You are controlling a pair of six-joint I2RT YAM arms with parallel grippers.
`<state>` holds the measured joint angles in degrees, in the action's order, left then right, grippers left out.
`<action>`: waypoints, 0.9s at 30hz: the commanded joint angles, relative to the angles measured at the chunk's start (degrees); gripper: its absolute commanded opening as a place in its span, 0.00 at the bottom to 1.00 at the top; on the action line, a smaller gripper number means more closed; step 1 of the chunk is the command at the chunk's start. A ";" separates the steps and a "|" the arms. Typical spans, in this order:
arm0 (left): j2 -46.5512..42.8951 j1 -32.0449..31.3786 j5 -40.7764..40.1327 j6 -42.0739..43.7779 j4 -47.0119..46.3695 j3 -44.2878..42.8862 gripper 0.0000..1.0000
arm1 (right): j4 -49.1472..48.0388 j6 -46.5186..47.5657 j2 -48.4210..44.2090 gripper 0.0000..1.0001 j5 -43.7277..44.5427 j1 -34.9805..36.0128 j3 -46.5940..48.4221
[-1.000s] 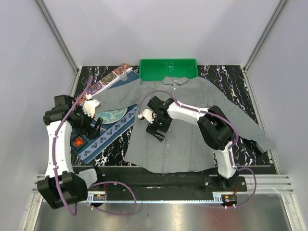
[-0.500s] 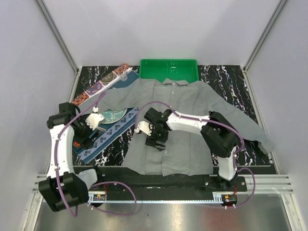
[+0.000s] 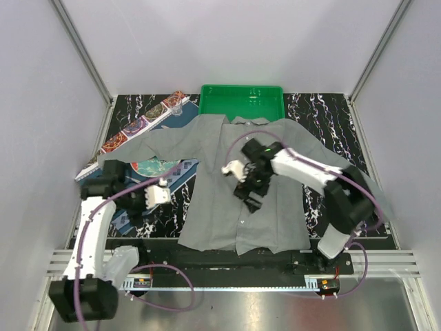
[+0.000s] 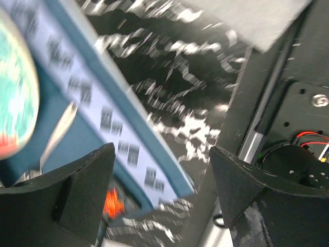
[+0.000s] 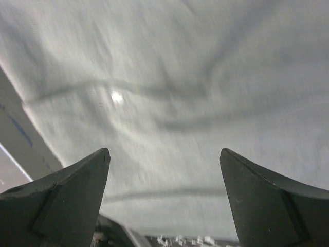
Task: Pin the brooch onto the clothing
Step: Flatten out the crumpled clothing at the center of the board.
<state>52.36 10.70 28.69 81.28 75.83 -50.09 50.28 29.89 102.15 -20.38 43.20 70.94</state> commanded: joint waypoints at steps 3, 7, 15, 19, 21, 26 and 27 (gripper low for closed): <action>3.36 -25.87 6.64 -4.70 -13.76 6.48 0.79 | 18.44 12.54 -22.99 0.94 1.03 -10.59 -11.85; 8.63 -39.32 4.62 -5.78 -20.37 8.42 0.79 | 21.79 20.63 -38.58 0.92 6.40 -13.30 -23.99; 14.61 -46.81 3.30 3.36 -25.82 11.68 0.78 | 25.84 35.42 -36.06 0.86 9.92 -13.84 -25.85; 14.09 -50.77 2.87 4.94 -25.82 12.37 0.77 | 23.11 35.59 -31.06 0.86 9.75 -13.93 -25.32; 13.47 -52.96 1.73 6.95 -25.82 14.31 0.77 | 21.71 35.68 -28.16 0.84 10.71 -13.93 -25.85; 14.08 -55.26 -0.91 10.92 -25.91 17.82 0.77 | 18.98 34.89 -23.67 0.83 9.31 -15.16 -24.36; 14.70 -55.69 -1.09 10.23 -26.43 17.92 0.77 | 19.06 34.71 -23.05 0.83 9.05 -15.51 -23.83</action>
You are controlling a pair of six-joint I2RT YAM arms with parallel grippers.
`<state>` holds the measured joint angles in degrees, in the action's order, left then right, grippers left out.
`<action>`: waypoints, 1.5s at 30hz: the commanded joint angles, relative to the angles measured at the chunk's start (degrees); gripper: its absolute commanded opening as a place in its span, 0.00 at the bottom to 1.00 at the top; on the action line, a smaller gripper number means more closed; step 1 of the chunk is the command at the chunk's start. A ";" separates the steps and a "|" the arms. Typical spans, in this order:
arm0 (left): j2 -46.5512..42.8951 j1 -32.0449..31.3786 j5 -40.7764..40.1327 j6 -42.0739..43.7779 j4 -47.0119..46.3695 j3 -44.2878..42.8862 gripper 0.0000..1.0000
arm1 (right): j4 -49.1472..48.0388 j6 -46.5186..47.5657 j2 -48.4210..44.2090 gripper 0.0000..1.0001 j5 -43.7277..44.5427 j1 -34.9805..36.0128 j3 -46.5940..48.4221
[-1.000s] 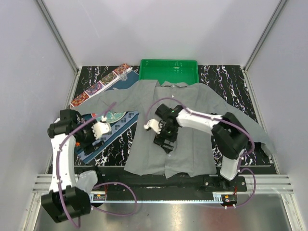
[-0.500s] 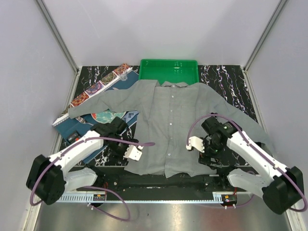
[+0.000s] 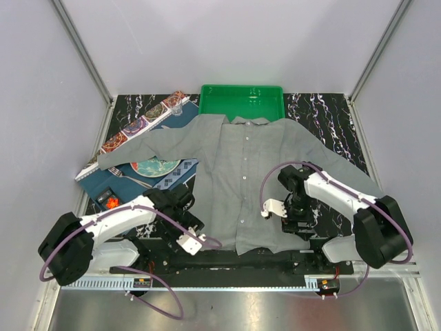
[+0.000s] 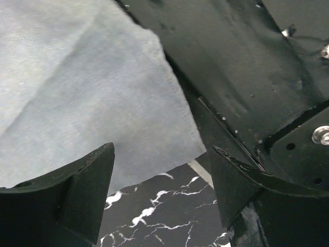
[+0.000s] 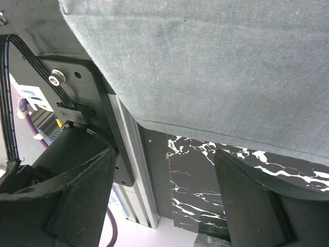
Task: Pin the brooch onto the clothing
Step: Flatten out the crumpled clothing at the center of the board.
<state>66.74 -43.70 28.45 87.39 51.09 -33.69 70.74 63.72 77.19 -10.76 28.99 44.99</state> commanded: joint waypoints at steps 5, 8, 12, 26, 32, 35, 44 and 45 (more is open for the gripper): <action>3.92 -2.53 -3.31 0.50 -6.70 1.35 0.66 | -2.53 0.96 2.88 0.83 -0.14 -2.54 2.03; 3.75 -2.62 -3.05 -0.12 -7.76 0.82 0.45 | -3.50 0.61 4.28 0.83 -0.13 -4.20 2.55; 0.42 -2.62 -0.51 -0.12 -6.28 -0.84 0.11 | -2.72 0.52 7.01 0.83 -1.19 -8.32 6.32; 28.83 14.14 14.97 -58.50 -13.03 -38.09 0.00 | 5.28 2.54 13.42 0.87 -8.66 -25.20 22.68; 43.63 20.93 11.11 -79.10 -15.50 -48.83 0.00 | 8.97 3.77 10.62 0.86 -9.01 -28.03 22.34; 45.58 21.90 9.18 -82.20 -16.02 -48.93 0.00 | 10.29 4.83 8.16 0.85 -10.50 -27.94 20.67; 47.08 23.31 6.36 -86.43 -16.02 -47.34 0.00 | 9.86 5.54 -3.00 0.84 -11.30 -10.20 10.13; 46.99 23.31 5.57 -86.52 -16.02 -47.34 0.00 | 10.03 4.23 -2.92 0.86 -11.03 -9.05 9.59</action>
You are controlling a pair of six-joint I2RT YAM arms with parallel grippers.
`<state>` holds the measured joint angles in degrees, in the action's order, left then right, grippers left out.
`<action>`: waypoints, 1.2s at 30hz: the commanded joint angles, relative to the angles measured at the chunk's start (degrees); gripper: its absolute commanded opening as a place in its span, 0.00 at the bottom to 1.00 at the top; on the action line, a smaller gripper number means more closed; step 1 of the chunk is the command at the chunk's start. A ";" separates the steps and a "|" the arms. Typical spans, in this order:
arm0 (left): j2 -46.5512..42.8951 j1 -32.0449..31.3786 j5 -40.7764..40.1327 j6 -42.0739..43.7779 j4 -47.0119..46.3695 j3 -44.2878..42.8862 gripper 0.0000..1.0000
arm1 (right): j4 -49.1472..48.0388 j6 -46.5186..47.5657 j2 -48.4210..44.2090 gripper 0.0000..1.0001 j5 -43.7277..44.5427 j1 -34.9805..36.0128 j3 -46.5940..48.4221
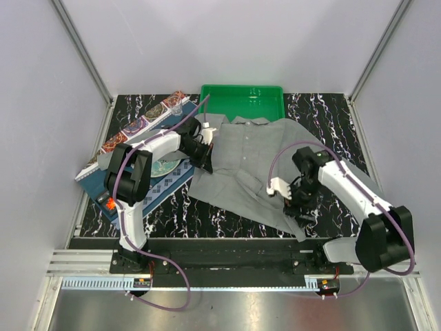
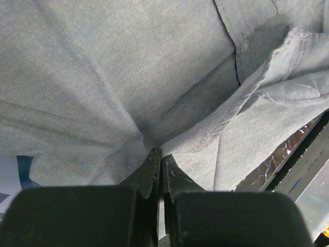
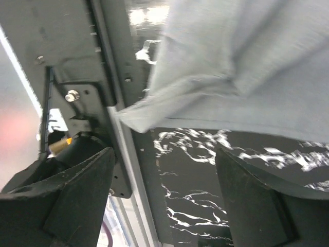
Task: Pin the brooch onto the clothing
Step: Flatten out the crumpled clothing at the center of the board.
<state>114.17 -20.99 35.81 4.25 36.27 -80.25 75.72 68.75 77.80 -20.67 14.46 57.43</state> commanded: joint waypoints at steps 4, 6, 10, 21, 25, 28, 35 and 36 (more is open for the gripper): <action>-0.61 1.22 -1.62 -3.64 -1.29 -0.79 0.00 | 3.56 -8.44 1.72 1.00 0.45 8.48 -3.99; -0.79 1.39 -1.36 -3.55 -1.47 -0.35 0.00 | 1.19 -13.52 3.40 1.00 0.45 8.48 -3.12; -2.19 1.66 -1.27 -3.02 -2.17 0.70 0.00 | -1.27 -22.85 9.20 1.00 -2.71 9.71 0.13; -4.74 2.10 -0.57 -1.97 -3.49 3.17 0.00 | -13.84 -36.76 16.24 0.76 7.12 13.49 -0.83; -5.97 2.80 -0.13 -1.26 -3.58 4.22 0.00 | -15.87 -37.46 16.07 0.45 11.08 13.49 -0.66; -8.08 3.06 0.84 0.40 -3.75 5.63 0.00 | -14.21 -35.89 13.79 0.05 11.00 13.49 0.40; -21.51 2.98 10.67 18.04 -1.22 14.57 0.00 | -3.49 -16.94 3.34 0.00 1.70 14.28 1.46; -25.45 2.98 11.03 26.08 0.45 15.72 0.00 | -2.52 -15.33 1.15 0.00 1.25 15.06 1.28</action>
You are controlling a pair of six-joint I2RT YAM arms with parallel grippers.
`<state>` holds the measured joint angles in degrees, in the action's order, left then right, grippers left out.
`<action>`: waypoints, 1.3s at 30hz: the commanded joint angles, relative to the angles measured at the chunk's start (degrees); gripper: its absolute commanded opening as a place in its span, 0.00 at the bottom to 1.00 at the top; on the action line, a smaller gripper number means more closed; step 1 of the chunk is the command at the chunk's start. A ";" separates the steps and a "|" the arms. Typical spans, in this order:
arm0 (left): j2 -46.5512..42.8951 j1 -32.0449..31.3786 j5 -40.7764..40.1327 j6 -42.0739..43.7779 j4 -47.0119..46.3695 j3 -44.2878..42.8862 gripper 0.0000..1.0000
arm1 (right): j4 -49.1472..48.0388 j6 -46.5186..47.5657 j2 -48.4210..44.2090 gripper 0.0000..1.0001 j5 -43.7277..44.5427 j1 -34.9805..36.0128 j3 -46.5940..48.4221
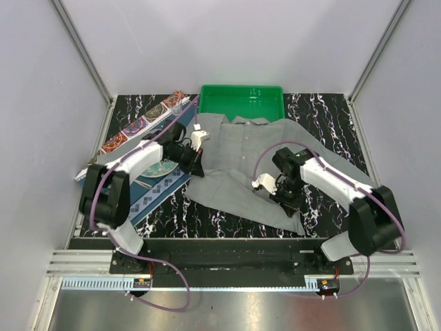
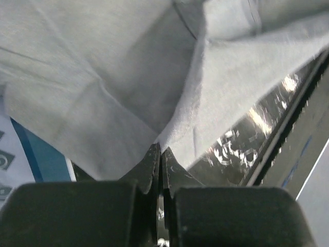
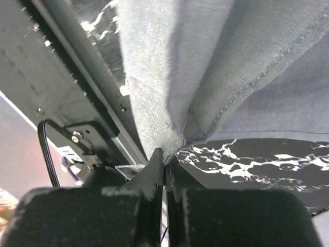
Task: Pin the brooch onto the clothing
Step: Flatten out the crumpled clothing at the center of the board.
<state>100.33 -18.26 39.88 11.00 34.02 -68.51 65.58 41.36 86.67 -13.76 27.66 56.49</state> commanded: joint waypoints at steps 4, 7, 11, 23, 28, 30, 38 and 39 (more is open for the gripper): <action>-20.43 0.16 6.80 40.99 15.86 9.88 0.00 | 11.58 16.38 -10.29 0.00 -6.72 7.40 0.82; -25.53 0.16 5.04 54.70 22.90 14.53 0.01 | 11.41 17.08 -10.56 0.00 -7.25 12.40 -0.50; -34.82 0.24 4.07 66.49 25.48 22.79 0.03 | 9.74 16.64 -11.26 0.00 -6.99 17.16 -2.34; -46.27 -1.95 3.19 85.67 30.22 33.00 0.02 | 7.63 14.01 -16.80 0.00 -4.26 33.76 -8.41; -49.97 -8.45 0.82 86.56 29.53 36.51 0.02 | 4.73 10.67 -14.26 0.00 -4.87 40.09 -7.62; -50.94 -10.56 0.90 85.59 29.79 36.87 0.02 | 3.86 9.71 -13.90 0.01 -4.79 43.52 -8.23; -59.10 -13.12 -0.41 101.20 37.42 40.47 0.42 | 5.61 8.47 -15.91 0.76 -4.43 45.38 -5.78; -59.72 -13.12 -0.50 101.75 38.30 40.73 0.45 | 5.44 8.47 -16.79 0.80 -4.17 45.38 -4.99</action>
<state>44.23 -31.09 38.68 101.21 66.48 -29.30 70.26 50.41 72.90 -17.91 72.51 48.27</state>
